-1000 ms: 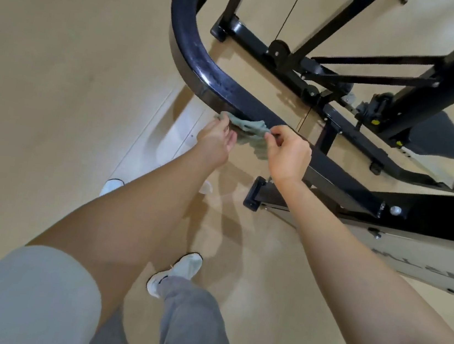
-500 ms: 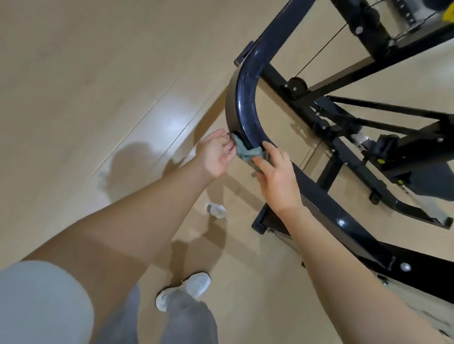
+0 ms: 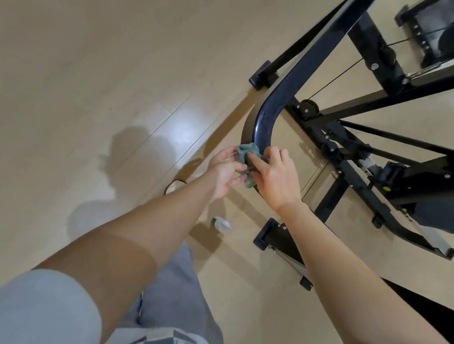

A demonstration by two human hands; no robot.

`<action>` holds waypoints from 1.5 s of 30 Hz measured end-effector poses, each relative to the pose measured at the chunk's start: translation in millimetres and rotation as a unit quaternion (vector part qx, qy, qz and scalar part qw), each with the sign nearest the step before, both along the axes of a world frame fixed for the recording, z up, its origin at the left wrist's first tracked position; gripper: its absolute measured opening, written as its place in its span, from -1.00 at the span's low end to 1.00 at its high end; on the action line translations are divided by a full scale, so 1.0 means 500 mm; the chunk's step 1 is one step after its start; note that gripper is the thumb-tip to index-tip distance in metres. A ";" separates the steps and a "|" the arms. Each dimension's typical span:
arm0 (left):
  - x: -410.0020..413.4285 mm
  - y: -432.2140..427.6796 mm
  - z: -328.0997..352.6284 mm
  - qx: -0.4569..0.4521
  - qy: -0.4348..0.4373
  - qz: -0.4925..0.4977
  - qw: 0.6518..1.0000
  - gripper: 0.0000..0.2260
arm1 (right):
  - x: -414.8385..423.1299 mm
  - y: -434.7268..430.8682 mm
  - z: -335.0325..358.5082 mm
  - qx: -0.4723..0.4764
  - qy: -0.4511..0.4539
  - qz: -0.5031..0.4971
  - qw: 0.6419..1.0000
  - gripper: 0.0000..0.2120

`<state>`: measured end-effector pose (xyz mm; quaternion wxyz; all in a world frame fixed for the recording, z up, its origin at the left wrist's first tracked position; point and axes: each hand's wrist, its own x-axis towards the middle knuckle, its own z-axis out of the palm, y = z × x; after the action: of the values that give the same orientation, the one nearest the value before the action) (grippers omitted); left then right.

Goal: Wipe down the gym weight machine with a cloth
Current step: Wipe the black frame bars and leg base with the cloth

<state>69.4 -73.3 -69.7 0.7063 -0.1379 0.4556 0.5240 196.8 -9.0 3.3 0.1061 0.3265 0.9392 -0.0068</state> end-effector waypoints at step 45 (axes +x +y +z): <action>-0.246 0.548 0.034 0.019 0.087 -0.390 0.917 -0.68 | -0.258 0.368 0.042 -0.162 0.020 -0.393 0.905 -0.48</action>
<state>-53.6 200.9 -52.6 0.8148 0.1099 0.5227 0.2253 67.8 174.8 24.3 0.1270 0.6471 0.7229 -0.2063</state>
